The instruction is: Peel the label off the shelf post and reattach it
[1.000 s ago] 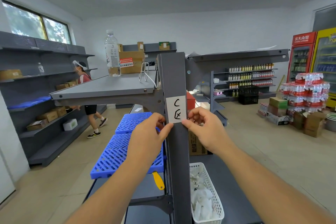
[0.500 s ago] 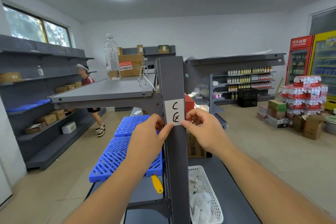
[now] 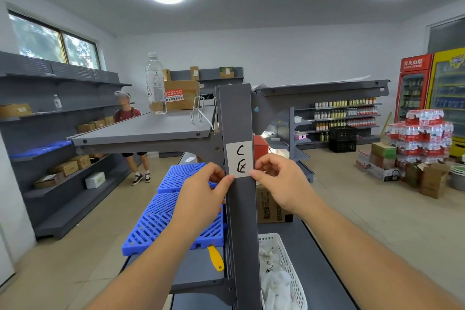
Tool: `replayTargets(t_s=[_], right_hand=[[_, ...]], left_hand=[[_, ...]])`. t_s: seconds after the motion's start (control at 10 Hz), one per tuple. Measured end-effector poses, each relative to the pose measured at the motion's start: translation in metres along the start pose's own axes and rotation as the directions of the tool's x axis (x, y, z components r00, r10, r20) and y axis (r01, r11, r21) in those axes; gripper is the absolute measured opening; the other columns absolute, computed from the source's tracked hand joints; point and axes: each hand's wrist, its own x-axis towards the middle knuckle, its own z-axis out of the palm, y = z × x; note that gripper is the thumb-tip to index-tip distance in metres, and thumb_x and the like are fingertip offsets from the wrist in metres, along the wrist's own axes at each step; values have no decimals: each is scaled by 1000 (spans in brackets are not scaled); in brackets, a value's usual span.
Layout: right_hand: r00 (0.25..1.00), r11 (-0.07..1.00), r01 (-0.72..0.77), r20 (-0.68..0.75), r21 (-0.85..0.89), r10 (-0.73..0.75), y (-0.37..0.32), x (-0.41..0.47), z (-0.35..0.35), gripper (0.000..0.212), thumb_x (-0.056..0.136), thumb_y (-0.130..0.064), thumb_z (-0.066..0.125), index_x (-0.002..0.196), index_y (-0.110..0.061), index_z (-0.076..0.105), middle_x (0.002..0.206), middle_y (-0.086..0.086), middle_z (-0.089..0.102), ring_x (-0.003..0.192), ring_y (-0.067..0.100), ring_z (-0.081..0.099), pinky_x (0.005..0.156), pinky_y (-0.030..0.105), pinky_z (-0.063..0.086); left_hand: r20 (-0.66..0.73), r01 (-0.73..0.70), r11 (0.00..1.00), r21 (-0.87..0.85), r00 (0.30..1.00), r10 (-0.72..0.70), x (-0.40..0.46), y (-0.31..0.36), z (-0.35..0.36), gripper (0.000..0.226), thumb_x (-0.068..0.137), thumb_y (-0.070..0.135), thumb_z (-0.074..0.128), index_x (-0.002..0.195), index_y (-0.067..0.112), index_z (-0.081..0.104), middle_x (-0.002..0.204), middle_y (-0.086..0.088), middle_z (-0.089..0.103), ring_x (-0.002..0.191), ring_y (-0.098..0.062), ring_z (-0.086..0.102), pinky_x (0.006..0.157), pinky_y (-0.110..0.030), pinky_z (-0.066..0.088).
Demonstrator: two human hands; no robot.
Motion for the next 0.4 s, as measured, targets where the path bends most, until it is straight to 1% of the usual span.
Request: replayTargets(t_s=[0.1, 0.2, 0.3, 0.4], right_hand=[[1000, 1000, -13, 18, -7, 13, -1, -2, -2, 8, 93, -26, 73, 97, -31, 69, 92, -15, 69, 81, -1, 62, 73, 12, 46], [998, 999, -38, 44, -14, 38, 1, -6, -6, 9, 94, -20, 70, 98, -28, 70, 91, -13, 68, 77, -4, 61, 70, 9, 45], [997, 998, -56, 53, -19, 57, -1, -13, -10, 10, 95, -22, 67, 97, -31, 70, 92, -11, 68, 81, 2, 61, 75, 17, 45], [1000, 1000, -7, 3, 16, 7, -10, -21, -15, 14, 95, -20, 65, 91, -33, 70, 86, -12, 69, 79, 0, 61, 72, 15, 45]], left_hand=[[13, 14, 1000, -25, 1000, -13, -1, 0, -1, 10, 97, 37, 64, 94, 29, 62, 89, 12, 68, 62, -2, 70, 51, -17, 57], [35, 34, 997, -76, 999, -31, -1, 1, -3, 6, 98, 33, 64, 95, 28, 64, 93, 10, 69, 62, -5, 71, 51, -18, 57], [48, 45, 995, -94, 998, -41, -2, 1, -4, 4, 99, 30, 63, 96, 29, 64, 94, 10, 70, 61, -5, 72, 50, -16, 55], [45, 69, 993, -91, 997, -65, -5, 2, -5, 7, 100, 28, 62, 93, 31, 64, 91, 11, 71, 63, -6, 72, 54, -19, 58]])
